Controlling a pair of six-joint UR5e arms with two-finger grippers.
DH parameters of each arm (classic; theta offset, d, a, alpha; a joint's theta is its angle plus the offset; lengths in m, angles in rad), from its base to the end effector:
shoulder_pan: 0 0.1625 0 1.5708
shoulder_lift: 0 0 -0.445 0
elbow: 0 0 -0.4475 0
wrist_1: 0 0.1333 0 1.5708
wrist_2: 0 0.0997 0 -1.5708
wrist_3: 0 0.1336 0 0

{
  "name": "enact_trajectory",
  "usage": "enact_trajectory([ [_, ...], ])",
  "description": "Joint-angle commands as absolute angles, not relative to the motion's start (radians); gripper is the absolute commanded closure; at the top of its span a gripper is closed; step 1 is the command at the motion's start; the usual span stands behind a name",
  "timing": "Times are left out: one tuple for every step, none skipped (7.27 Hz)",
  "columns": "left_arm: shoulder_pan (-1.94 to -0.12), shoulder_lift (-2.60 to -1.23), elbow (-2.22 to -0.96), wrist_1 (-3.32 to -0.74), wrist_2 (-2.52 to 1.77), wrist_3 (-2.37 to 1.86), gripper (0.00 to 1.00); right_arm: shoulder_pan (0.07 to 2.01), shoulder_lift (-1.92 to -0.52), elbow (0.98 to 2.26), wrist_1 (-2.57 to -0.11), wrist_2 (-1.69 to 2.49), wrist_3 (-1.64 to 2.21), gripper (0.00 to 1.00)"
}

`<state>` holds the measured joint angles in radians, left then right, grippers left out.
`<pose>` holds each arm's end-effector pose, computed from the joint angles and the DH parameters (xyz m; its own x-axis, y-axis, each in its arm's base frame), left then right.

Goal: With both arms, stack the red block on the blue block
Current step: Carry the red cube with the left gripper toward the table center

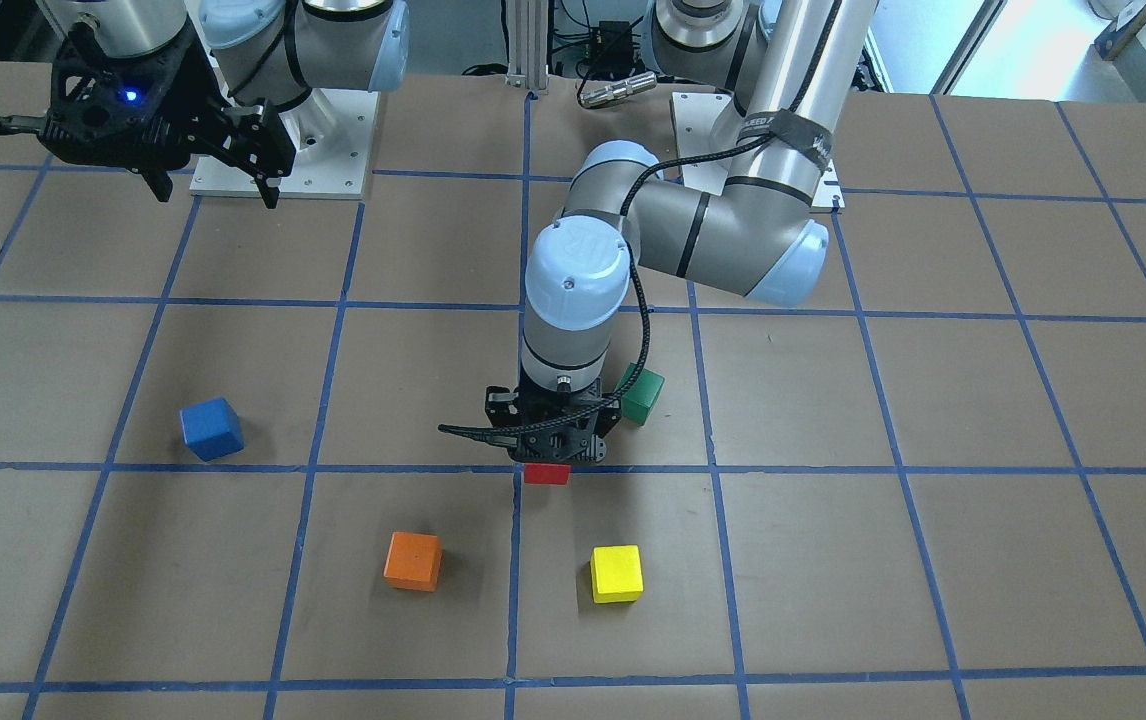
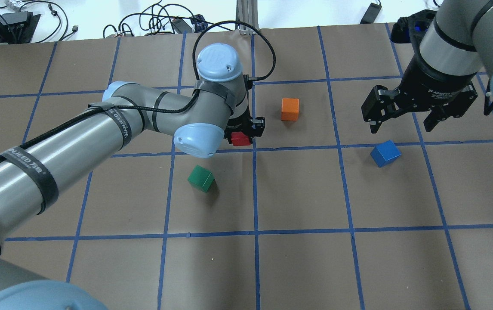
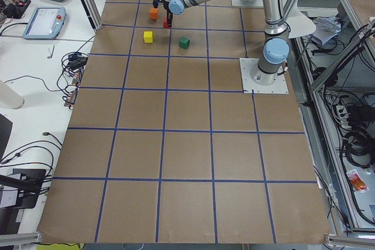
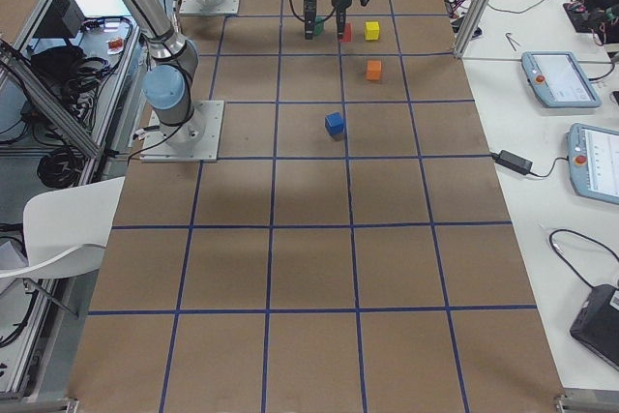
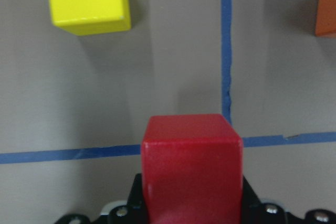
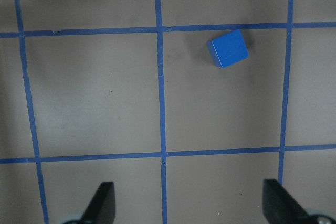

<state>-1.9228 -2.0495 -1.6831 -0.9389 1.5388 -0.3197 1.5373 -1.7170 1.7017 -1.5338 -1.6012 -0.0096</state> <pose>-0.3642 -0.5924 0.1788 -0.9985 0.0335 0.0432 0.0323 0.9991 -0.0288 0.1131 -0.4835 0.4739 -0.9993 0.0232 0.0302 0.0239 0.9995 0.0220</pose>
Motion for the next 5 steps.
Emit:
enact_trajectory([
  [-1.948,-2.106,-1.681,-0.905,1.543,-0.313,0.7,1.536,-1.715,1.707,-1.526,-1.601,-0.011,0.0],
  [-1.951,-2.103,-1.684,-0.885,1.542,-0.31,0.01,1.534,-1.717,1.707,-1.526,-1.601,-0.011,0.0],
  [-1.947,-2.074,-1.681,-0.903,1.536,-0.308,0.0,1.535,-1.715,1.713,-1.525,-1.6,-0.011,0.0],
  [-1.924,-2.039,-1.684,-0.932,1.532,-0.287,0.0,1.536,-1.718,1.729,-1.523,-1.6,-0.009,0.0],
  [-1.851,-1.981,-1.684,-0.984,1.532,-0.223,0.0,1.534,-1.717,1.732,-1.537,-1.601,-0.012,0.0],
])
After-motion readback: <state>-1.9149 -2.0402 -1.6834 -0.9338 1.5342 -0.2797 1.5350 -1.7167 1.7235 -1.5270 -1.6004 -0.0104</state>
